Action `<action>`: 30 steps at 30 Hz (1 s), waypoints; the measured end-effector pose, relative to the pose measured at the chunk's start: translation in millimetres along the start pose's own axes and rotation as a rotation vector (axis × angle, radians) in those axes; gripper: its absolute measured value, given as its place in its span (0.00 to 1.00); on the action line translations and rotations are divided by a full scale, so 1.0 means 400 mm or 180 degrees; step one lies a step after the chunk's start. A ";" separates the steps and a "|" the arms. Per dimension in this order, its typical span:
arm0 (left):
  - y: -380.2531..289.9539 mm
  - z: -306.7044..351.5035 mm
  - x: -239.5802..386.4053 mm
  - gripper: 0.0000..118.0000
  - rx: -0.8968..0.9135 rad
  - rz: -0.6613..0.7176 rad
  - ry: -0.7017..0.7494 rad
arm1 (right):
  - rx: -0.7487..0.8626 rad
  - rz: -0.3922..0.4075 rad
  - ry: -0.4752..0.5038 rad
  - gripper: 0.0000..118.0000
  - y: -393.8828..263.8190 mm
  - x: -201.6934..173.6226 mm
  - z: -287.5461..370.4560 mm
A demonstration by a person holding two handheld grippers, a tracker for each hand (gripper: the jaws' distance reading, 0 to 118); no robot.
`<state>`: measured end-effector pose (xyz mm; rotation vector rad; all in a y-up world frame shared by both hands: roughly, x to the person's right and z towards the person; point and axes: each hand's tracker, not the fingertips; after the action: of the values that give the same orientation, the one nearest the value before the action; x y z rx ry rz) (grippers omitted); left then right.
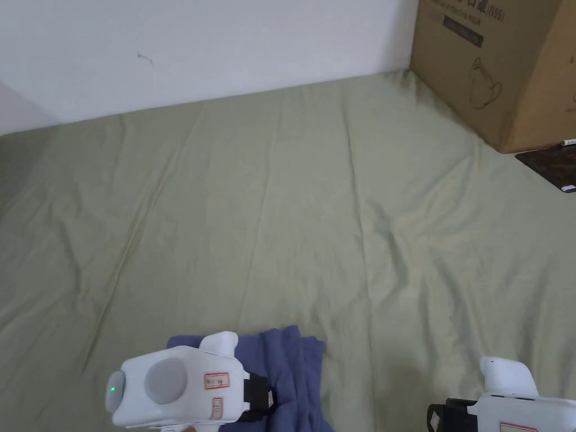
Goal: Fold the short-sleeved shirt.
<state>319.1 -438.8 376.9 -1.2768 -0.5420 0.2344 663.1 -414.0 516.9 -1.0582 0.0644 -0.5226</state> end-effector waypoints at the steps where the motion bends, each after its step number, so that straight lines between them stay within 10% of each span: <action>1: 0.003 -0.003 0.006 0.00 0.0004 0.0044 -0.0021 | 0.0002 -0.0015 0.0004 0.00 0.000 0.006 0.002; 18: -0.018 0.111 0.023 0.00 0.0368 0.0120 -0.0570 | 0.0056 0.0036 -0.0016 0.00 0.018 -0.012 0.023; 30: -0.186 0.365 -0.306 0.00 0.1079 0.0940 -0.0451 | 0.0050 0.1535 0.0541 0.00 0.077 -0.376 -0.053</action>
<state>131.0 -393.2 443.8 -1.0091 -0.4103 0.6406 536.7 -353.5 451.0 -0.9394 0.4533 -0.1730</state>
